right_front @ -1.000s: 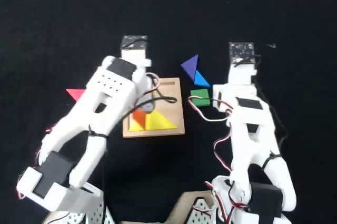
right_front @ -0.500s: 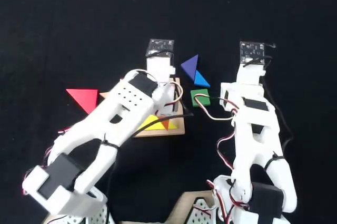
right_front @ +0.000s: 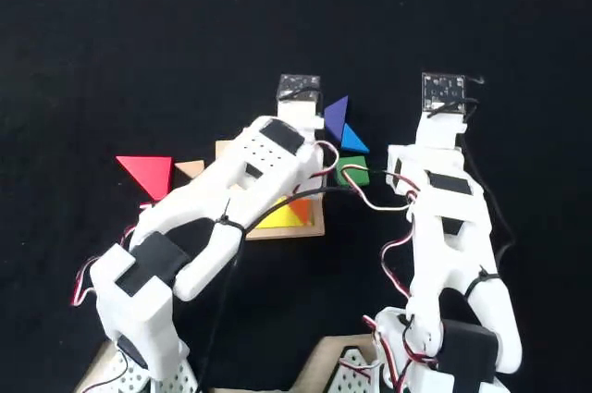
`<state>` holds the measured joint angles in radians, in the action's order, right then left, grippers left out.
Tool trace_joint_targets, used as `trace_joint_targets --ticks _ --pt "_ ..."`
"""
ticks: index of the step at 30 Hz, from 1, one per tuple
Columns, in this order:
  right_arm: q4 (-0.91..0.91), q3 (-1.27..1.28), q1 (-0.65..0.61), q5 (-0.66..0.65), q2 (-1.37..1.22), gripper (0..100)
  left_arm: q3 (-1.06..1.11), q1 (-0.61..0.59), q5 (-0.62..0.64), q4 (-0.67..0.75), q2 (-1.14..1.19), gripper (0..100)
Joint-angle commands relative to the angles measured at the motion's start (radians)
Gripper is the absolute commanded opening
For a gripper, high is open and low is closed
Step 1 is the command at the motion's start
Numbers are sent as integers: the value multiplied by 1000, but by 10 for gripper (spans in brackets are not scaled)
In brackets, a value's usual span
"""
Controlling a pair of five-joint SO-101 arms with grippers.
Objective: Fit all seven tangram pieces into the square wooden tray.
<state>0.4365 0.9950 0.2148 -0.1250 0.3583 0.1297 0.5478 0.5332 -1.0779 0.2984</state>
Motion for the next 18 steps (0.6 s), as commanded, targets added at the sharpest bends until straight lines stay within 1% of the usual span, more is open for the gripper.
trace_joint_targets --ticks 1,4,9,10,12,15,16,18 --pt "-18 -38 6 11 2 127 -67 15 97 15 -8 50" --pt "-18 -36 6 11 2 127 -68 -5 132 17 0 53" --pt "-18 -35 5 9 2 127 -71 -31 149 18 0 58" --pt "-18 -35 5 9 2 127 -76 -31 149 15 2 73" --pt "-18 -35 5 9 2 127 -76 -30 155 15 2 140" --pt "-18 -33 5 9 2 127 -68 -28 221 8 2 255" --pt "-18 -33 5 9 2 127 -61 -28 235 8 2 276" --pt "-18 -33 5 9 2 127 -54 -25 239 8 2 278"
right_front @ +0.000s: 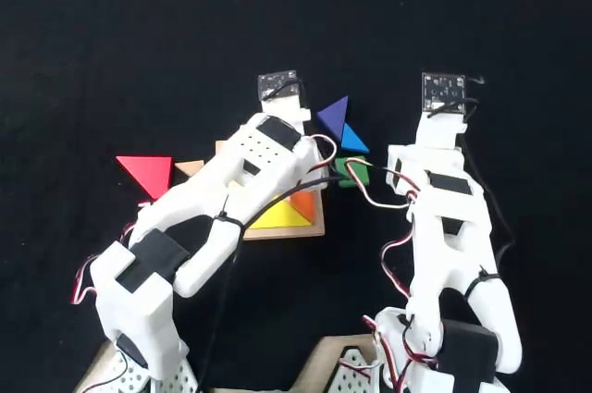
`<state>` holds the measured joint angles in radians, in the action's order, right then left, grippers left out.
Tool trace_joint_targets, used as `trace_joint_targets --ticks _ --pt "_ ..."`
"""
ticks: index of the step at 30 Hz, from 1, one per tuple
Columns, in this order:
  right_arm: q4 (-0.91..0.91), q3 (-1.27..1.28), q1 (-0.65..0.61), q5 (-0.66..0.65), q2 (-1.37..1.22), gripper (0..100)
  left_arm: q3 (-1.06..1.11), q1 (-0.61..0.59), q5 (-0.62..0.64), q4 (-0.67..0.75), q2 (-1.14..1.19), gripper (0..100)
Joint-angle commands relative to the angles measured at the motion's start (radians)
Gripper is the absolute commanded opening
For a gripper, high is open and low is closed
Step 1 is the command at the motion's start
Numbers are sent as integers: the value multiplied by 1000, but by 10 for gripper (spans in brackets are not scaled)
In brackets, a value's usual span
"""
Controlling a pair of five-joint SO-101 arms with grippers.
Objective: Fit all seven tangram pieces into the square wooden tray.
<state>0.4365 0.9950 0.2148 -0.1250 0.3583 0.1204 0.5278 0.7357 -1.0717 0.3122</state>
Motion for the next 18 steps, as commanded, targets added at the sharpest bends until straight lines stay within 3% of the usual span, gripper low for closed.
trace_joint_targets --ticks 1,7,11,15,18 --pt "-18 -33 5 9 2 127 -45 -4 35 2 -12 273" --pt "-18 -33 5 9 2 127 -41 -19 34 -15 -23 263" --pt "-18 -33 3 9 2 127 -127 -79 15 -226 -55 263" --pt "-18 -36 -5 9 2 125 -248 -206 -153 -440 -137 263" --pt "-15 -31 -35 3 2 124 -285 -320 -261 -511 -184 263"
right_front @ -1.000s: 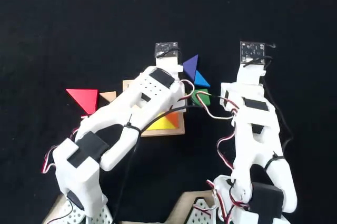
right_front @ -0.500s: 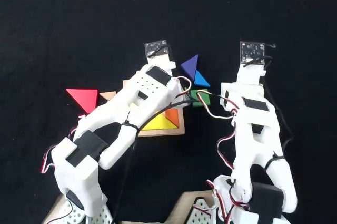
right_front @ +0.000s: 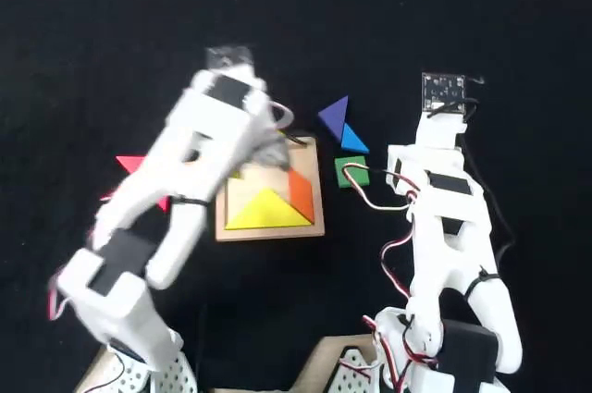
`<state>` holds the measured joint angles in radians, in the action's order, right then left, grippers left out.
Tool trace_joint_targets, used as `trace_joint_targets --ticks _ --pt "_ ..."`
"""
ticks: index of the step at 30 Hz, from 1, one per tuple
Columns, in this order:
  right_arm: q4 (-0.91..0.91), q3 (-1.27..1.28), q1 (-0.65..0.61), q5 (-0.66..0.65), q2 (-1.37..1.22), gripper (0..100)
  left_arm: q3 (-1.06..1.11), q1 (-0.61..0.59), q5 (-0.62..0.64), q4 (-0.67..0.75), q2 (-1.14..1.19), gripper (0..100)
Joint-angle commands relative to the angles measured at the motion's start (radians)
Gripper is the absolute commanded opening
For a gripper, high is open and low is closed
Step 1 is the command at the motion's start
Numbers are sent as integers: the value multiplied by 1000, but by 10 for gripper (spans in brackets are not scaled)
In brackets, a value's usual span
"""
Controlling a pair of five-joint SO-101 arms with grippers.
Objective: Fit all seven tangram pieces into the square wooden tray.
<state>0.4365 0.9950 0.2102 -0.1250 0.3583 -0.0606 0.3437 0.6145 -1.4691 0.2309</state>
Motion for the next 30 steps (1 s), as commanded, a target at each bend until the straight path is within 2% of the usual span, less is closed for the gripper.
trace_joint_targets --ticks 1,8,13,16,18,22,24,25,28,30 --pt "-12 -31 -37 3 2 124 -102 -176 -169 -112 -114 263" --pt "-11 -31 -40 2 2 122 -51 -410 -324 -110 -117 263" --pt "-9 -31 -41 2 2 7 27 -539 -494 -118 -118 263" --pt "-9 -31 -43 3 2 46 85 -567 -526 -110 -124 262" --pt "-9 -31 -66 2 2 69 137 -578 -517 -69 -129 219" --pt "38 -39 -100 2 5 148 228 -645 -456 57 -152 17" --pt "51 -39 -100 0 8 164 249 -674 -454 80 -175 79" --pt "51 -39 -100 -8 8 142 254 -685 -451 81 -187 111" --pt "46 -41 -100 -55 5 5 271 -679 -450 87 -193 180" --pt "46 -41 -100 -54 8 58 311 -661 -434 133 -189 197"
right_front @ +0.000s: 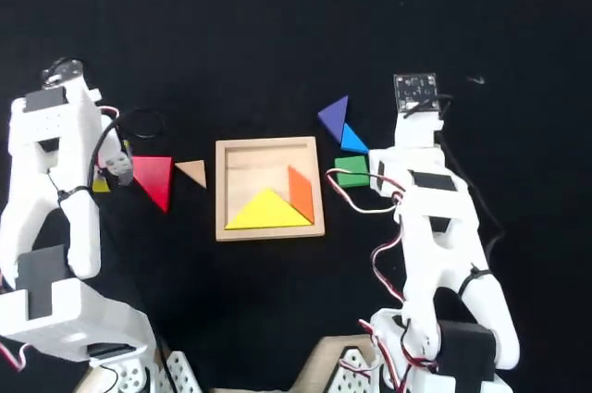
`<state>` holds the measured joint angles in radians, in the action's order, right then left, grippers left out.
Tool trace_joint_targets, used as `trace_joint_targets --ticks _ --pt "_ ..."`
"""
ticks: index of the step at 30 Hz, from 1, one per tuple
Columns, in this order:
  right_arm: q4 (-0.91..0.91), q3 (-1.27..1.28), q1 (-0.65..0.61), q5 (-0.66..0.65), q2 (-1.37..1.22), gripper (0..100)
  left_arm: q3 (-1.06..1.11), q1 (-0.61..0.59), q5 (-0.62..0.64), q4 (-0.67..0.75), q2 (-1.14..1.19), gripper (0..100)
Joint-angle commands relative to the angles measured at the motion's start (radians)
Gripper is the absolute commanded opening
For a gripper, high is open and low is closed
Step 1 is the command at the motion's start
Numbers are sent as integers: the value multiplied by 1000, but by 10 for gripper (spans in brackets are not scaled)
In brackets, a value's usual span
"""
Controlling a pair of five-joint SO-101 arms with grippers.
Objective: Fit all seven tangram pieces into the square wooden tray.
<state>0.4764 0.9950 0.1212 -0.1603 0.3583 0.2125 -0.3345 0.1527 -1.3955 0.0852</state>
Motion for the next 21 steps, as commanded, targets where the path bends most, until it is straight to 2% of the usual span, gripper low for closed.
trace_joint_targets --ticks 1,5,6,8,11,12,15,18,21 --pt "6 -41 -11 -18 8 93 58 21 34 87 -44 199" --pt "8 -41 -11 2 4 201 99 -8 60 161 -46 176" --pt "12 -41 -11 3 4 202 97 -24 60 166 -46 129" --pt "12 -41 -11 -15 7 142 96 -54 61 173 -46 14" --pt "8 -41 -11 -14 8 15 104 -70 92 203 -40 98" --pt "9 -41 -11 -14 8 11 104 -71 103 210 -37 107" --pt "14 -41 -41 -12 8 90 113 -71 109 238 -35 110" --pt "29 -38 -126 -18 8 182 142 -71 109 273 -43 111" --pt "64 -50 -193 -20 8 218 139 -58 100 273 -46 109"
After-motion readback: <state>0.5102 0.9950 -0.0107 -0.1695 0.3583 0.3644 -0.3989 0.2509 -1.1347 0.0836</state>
